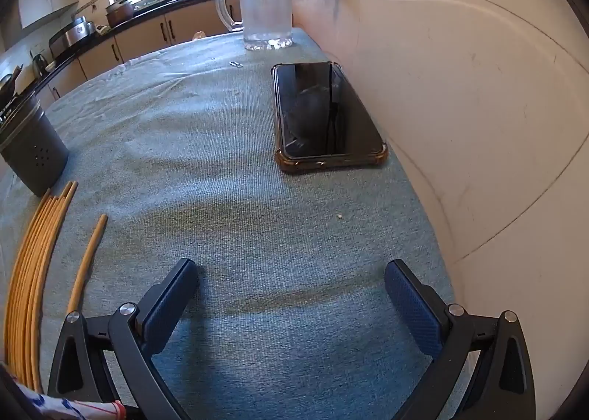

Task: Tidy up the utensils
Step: 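Move both grippers toward the loose wooden chopsticks beside the black cup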

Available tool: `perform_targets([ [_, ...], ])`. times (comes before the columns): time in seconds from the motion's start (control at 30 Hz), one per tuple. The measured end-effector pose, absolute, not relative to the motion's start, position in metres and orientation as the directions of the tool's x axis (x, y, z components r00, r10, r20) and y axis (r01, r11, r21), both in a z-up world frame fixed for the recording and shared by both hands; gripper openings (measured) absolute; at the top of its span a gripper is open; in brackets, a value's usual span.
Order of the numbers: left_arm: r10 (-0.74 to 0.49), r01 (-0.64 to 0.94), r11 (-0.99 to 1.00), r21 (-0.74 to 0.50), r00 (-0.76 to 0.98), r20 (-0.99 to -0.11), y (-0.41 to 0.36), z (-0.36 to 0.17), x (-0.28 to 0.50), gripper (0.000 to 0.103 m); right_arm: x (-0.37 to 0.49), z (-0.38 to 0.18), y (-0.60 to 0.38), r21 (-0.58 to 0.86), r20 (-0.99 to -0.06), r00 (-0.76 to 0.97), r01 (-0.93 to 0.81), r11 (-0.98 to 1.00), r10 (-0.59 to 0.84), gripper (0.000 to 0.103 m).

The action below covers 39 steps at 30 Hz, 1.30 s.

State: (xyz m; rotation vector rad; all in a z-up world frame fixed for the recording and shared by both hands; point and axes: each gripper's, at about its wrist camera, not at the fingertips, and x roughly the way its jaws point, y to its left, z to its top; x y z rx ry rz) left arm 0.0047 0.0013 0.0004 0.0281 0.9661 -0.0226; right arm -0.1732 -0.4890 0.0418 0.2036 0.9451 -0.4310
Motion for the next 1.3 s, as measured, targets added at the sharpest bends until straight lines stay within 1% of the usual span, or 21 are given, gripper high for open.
perform_targets([
  [0.13,-0.002,0.030,0.999,0.018,0.570,-0.822,0.002,0.001,0.005,0.103,-0.182,0.039,-0.482,-0.037,-0.809,0.512,0.445,0.895,-0.288,0.103],
  [0.17,0.006,0.021,1.000,0.022,0.570,-0.822,0.003,0.002,0.006,0.103,-0.178,0.040,-0.485,-0.029,-0.828,0.490,0.450,0.893,-0.273,0.103],
  [0.27,0.046,-0.003,0.998,0.055,0.583,-0.811,-0.004,0.006,-0.005,0.103,-0.174,0.042,-0.492,-0.014,-0.845,0.470,0.457,0.889,-0.255,0.102],
  [0.37,0.031,0.033,0.997,0.068,0.634,-0.772,-0.010,0.024,-0.027,0.103,-0.175,0.046,-0.490,-0.020,-0.842,0.464,0.482,0.876,-0.274,0.100],
  [0.53,0.000,0.073,0.995,0.074,0.711,-0.703,-0.021,0.062,-0.053,0.103,-0.194,0.059,-0.478,0.033,-0.805,0.517,0.529,0.848,-0.291,0.098],
  [0.63,-0.030,0.114,0.990,0.081,0.740,-0.672,-0.030,0.077,-0.072,0.103,-0.210,0.076,-0.463,0.055,-0.750,0.578,0.540,0.840,-0.322,0.098],
  [0.73,-0.049,0.146,0.985,0.089,0.740,-0.670,-0.040,0.084,-0.086,0.103,-0.227,0.095,-0.447,0.072,-0.673,0.643,0.549,0.833,-0.365,0.098],
  [0.83,-0.082,0.185,0.979,0.083,0.739,-0.669,-0.049,0.088,-0.100,0.103,-0.249,0.119,-0.424,0.062,-0.532,0.715,0.568,0.821,-0.454,0.098],
  [0.9,-0.125,0.229,0.971,0.066,0.724,-0.678,-0.054,0.092,-0.110,0.103,-0.259,0.130,-0.411,0.052,-0.459,0.751,0.556,0.830,-0.475,0.098],
  [0.97,-0.170,0.265,0.963,0.042,0.721,-0.672,-0.058,0.096,-0.120,0.103,-0.267,0.137,-0.406,0.060,-0.444,0.766,0.543,0.838,-0.465,0.098],
  [1.03,-0.185,0.286,0.957,0.047,0.730,-0.658,-0.062,0.098,-0.127,0.103,-0.272,0.142,-0.400,0.086,-0.441,0.782,0.525,0.847,-0.440,0.098],
  [1.17,-0.164,0.279,0.956,0.092,0.768,-0.619,-0.066,0.108,-0.143,0.103,-0.275,0.151,-0.387,0.112,-0.425,0.803,0.505,0.856,-0.418,0.098],
  [1.3,-0.144,0.256,0.958,0.129,0.817,-0.559,-0.062,0.121,-0.160,0.103,-0.292,0.164,-0.363,0.072,-0.363,0.802,0.531,0.844,-0.474,0.098],
])
